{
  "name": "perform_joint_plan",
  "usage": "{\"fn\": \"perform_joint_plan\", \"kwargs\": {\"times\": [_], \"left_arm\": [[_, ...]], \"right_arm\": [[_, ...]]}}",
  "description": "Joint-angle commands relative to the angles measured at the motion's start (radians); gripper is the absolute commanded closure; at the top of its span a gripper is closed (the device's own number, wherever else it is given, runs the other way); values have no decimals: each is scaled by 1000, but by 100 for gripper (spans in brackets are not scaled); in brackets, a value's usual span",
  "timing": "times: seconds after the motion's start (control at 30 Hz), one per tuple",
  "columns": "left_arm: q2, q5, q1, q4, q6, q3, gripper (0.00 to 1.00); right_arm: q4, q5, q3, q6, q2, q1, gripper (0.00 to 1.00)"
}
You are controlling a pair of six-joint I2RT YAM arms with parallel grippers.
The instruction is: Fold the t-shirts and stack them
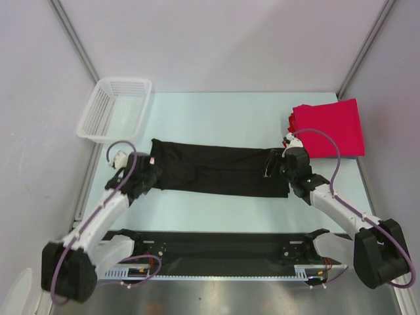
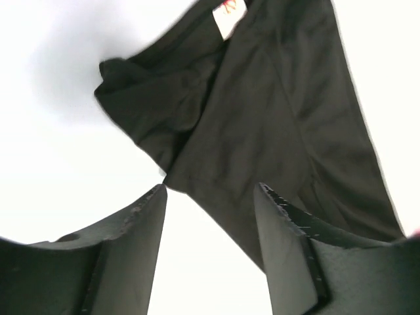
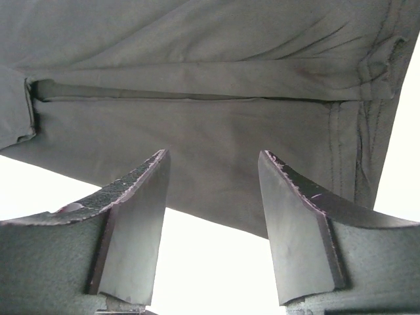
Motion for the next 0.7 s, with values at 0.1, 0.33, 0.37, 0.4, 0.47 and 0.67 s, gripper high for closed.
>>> {"fn": "perform_joint_plan", "kwargs": {"times": [0.1,0.33,0.37,0.4,0.47,0.67], "left_arm": [[-348,78,-2,227,17,-294,36],[-410,77,0,468,-21,-521,24],[-401,72,0,527,-26,-539,24],[-390,60,0,546,-26,-556,24],[-332,26,6,587,-36,-559,23],[-142,18,43,750,-69,-569,28]], "right_arm": [[68,-9,-29,6,-78,8,38],[63,-18,-61,17,-142,6,34],[55,-21,-63,20,-147,9,34],[45,-21,-64,21,-161,8,34],[32,-20,-76,24,-177,8,33],[-11,-15,-119,38,-263,9,32]]}}
